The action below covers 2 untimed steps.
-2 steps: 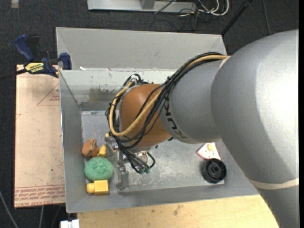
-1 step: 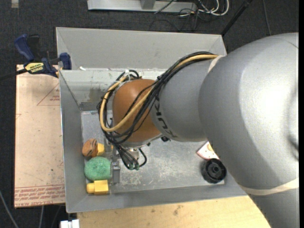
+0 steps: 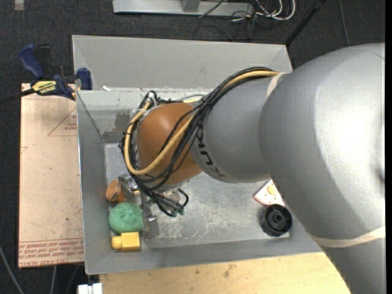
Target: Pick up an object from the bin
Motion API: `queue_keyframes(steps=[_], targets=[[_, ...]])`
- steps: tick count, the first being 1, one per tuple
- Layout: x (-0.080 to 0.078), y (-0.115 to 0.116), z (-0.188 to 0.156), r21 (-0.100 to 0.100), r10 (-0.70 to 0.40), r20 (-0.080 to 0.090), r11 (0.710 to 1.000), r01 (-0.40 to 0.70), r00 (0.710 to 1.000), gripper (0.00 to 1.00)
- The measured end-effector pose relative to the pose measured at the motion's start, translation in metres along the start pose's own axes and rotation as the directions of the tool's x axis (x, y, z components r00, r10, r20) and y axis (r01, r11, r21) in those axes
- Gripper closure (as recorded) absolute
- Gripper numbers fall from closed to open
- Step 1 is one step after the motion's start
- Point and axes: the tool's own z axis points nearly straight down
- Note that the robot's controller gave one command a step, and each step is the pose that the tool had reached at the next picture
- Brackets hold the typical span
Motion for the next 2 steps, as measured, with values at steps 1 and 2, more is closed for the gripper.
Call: queue_keyframes(steps=[1, 2], targets=[[-0.004, 0.002, 0.003, 0.005, -0.267, 0.003, 0.964, 0.267, 0.964, 0.0], [-0.013, 0.02, 0.003, 0.001, -0.376, -0.002, 0.927, 0.376, 0.927, 1.0]])
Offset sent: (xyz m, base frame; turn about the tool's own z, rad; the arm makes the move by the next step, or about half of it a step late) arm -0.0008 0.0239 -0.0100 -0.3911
